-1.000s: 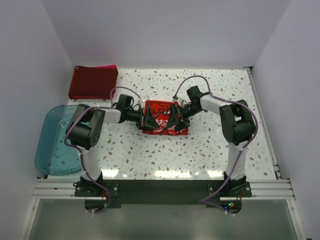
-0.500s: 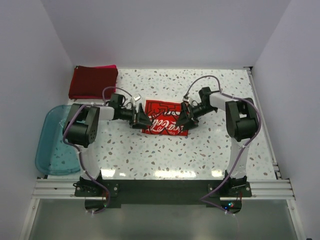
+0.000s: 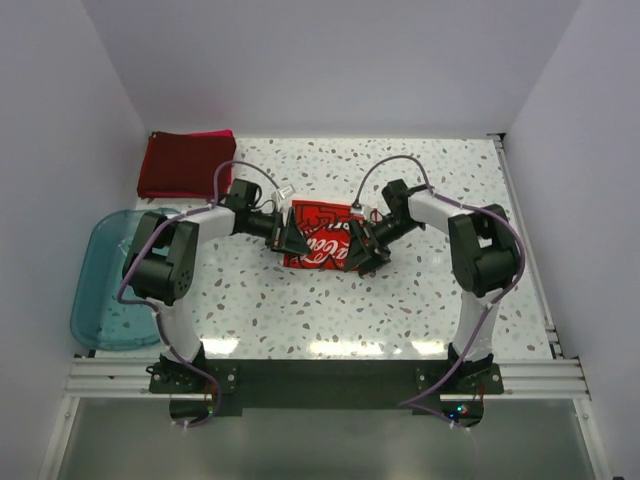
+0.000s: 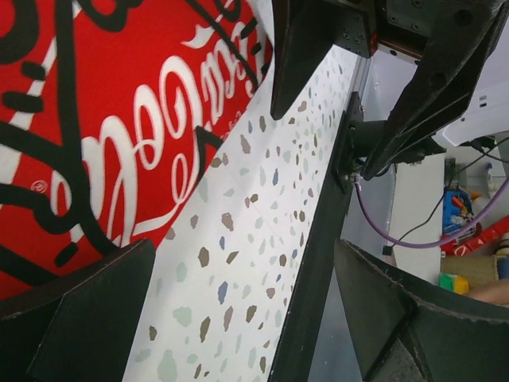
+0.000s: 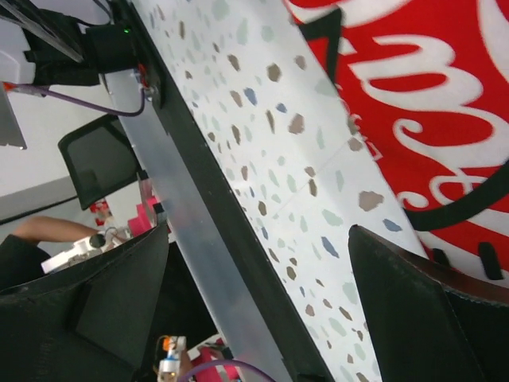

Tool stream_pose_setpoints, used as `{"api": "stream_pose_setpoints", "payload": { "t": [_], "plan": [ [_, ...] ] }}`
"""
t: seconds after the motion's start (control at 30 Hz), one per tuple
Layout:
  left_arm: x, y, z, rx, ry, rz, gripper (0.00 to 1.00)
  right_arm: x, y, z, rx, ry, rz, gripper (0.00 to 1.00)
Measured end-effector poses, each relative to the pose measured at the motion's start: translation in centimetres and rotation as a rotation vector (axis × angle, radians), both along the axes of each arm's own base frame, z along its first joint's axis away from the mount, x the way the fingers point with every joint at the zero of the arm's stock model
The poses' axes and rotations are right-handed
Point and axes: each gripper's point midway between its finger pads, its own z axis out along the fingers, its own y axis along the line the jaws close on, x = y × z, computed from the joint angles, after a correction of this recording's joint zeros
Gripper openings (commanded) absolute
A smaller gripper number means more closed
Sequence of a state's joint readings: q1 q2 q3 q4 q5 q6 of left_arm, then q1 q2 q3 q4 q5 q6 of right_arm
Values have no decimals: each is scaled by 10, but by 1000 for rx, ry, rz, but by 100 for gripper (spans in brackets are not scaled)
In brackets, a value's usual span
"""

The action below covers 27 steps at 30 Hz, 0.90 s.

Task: Fold and stack the t-shirts
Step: Fold the tshirt

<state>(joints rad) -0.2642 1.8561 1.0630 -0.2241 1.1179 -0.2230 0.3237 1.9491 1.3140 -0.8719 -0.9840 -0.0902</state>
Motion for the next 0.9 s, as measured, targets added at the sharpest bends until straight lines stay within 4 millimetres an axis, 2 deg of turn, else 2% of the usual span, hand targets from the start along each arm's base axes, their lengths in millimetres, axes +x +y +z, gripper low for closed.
{"api": "stream_pose_setpoints", "payload": {
  "t": [0.13,0.2,0.4,0.47,0.53,0.6,0.77,0.83,0.9],
  "plan": [
    [-1,7,-31,34,77,23,100,-5,-12,-33,-51,78,-8,99],
    [-3,12,-40,23,119,31,100,-5,-19,-43,-52,126,-24,99],
    [0,30,-35,-7,141,39,100,-9,-34,-38,-36,141,-12,99],
    [2,33,-31,3,119,22,100,-10,-38,-31,-34,133,5,99],
    [9,34,-21,17,76,-4,100,-3,-37,-13,-22,103,14,99],
    [25,30,-4,12,2,-17,100,19,-30,9,6,11,8,99],
    [74,10,40,-35,-162,3,100,94,-8,54,76,-232,-68,99],
    [96,0,49,-60,-197,24,99,122,-1,61,97,-297,-90,99],
    [121,-10,48,-84,-215,49,99,146,5,58,106,-334,-104,99]
  ]
}}
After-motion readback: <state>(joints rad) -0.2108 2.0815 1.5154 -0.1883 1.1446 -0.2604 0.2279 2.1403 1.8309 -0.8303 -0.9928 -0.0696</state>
